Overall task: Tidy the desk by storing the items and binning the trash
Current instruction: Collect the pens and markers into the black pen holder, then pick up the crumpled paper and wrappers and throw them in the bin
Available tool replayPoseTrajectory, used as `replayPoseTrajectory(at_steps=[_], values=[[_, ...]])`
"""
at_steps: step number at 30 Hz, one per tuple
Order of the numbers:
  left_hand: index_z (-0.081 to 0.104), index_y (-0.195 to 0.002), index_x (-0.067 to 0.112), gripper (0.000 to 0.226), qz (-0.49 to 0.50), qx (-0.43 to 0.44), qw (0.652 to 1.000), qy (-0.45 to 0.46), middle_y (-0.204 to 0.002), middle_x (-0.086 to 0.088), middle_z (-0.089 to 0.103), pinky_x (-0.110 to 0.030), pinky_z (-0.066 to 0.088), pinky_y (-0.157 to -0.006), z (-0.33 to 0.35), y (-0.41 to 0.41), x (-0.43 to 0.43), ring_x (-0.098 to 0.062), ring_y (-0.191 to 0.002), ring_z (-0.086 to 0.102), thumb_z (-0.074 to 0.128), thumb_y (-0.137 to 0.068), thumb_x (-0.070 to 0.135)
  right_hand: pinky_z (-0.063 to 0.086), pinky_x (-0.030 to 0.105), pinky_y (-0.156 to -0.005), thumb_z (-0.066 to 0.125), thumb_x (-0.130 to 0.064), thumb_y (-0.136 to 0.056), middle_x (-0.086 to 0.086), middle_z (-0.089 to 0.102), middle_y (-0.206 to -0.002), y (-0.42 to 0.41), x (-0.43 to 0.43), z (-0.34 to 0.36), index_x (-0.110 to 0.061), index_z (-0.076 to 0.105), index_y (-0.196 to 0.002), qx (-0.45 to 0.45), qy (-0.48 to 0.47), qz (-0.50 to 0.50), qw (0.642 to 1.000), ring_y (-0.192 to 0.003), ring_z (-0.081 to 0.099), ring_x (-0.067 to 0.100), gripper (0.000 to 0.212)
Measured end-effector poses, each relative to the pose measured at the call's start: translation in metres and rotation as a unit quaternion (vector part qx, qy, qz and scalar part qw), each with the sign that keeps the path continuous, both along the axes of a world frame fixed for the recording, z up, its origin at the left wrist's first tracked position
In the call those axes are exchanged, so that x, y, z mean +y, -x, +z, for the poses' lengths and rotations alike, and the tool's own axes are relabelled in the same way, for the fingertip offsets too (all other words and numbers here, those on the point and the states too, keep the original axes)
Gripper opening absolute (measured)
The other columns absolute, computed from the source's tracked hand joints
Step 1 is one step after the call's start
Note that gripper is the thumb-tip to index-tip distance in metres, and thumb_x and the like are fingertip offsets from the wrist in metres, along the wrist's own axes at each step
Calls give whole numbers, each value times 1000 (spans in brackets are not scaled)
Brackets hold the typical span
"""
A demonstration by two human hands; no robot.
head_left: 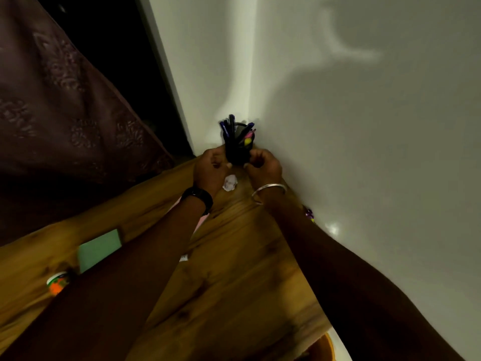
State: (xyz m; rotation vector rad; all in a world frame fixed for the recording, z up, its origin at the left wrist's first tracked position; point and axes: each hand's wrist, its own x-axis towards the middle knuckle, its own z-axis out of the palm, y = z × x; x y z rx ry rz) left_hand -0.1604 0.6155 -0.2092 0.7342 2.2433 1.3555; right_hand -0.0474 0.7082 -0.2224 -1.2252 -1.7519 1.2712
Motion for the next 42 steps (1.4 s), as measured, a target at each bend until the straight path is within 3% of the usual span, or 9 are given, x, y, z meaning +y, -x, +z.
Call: replayPoseTrajectory(at_steps=[5, 10, 15, 18, 21, 26, 32, 35, 42], values=[[66, -120, 10, 31, -2, -3, 999, -46, -113, -7, 69, -21, 51, -83, 19, -26, -42, -18, -103, 65, 70, -89, 4, 51, 15, -82, 69, 12, -75, 6, 68, -87, -19, -39, 18, -5, 71, -105, 35, -29, 0, 999, -80, 63, 14, 34], [65, -119, 10, 32, -26, -14, 995, -92, -104, 1, 67, -13, 50, -80, 42, -60, -97, -8, -92, 63, 71, -88, 1, 53, 30, -82, 69, 12, -76, 3, 62, -83, -49, -94, 35, -16, 66, -92, 61, -66, 11, 996, -77, 58, 14, 33], [64, -112, 25, 34, -53, -17, 991, -123, -101, 6, 68, -26, 56, -89, 55, -96, -151, -13, -98, 65, 71, -88, 1, 55, 32, -81, 71, 6, -80, 2, 64, -85, -86, -147, 44, -13, 68, -99, 72, -83, 1, 994, -78, 60, 16, 27], [67, -118, 18, 35, -70, -14, 991, -116, -106, 5, 68, -14, 52, -86, 57, -118, -179, -9, -99, 64, 75, -87, 4, 58, 35, -84, 69, 7, -77, 1, 66, -88, -113, -180, 44, -12, 68, -99, 57, -93, 7, 994, -82, 64, 19, 30], [68, -118, 17, 34, -88, -15, 990, -107, -110, 4, 70, -19, 52, -89, 53, -141, -202, -9, -103, 65, 76, -87, 6, 58, 33, -82, 70, 6, -74, -2, 68, -89, -138, -209, 38, -18, 67, -95, 38, -89, 8, 995, -85, 67, 20, 32], [69, -115, 18, 32, -137, -37, 988, -62, -116, 1, 71, -31, 54, -95, 26, -176, -215, -14, -110, 65, 73, -88, 3, 57, 29, -77, 73, 1, -73, -2, 71, -95, -173, -233, 19, -15, 72, -102, -29, -65, -1, 997, -82, 65, 13, 33], [68, -110, 29, 30, -163, -54, 985, -7, -119, 5, 68, -27, 51, -84, -5, -197, -197, -15, -110, 63, 78, -86, 14, 53, 31, -96, 72, -13, -81, 9, 67, -124, -215, -200, 8, -21, 68, -126, -184, -60, -69, 979, -110, 65, 26, 46], [66, -112, 32, 33, -177, -48, 983, 18, -121, 4, 66, -33, 55, -88, -15, -199, -178, -16, -112, 61, 77, -86, 14, 51, 39, -99, 72, -24, -79, 11, 61, -128, -224, -161, -1, -25, 62, -133, -262, -72, -95, 958, -115, 60, 37, 55], [67, -123, 20, 38, -170, -13, 985, 40, -126, -2, 67, -41, 55, -98, -35, -190, -127, -20, -117, 62, 78, -86, 19, 48, 42, -103, 67, -41, -86, 7, 54, -140, -212, -97, -13, -25, 54, -141, -307, -88, -28, 947, -122, 52, 37, 58]])
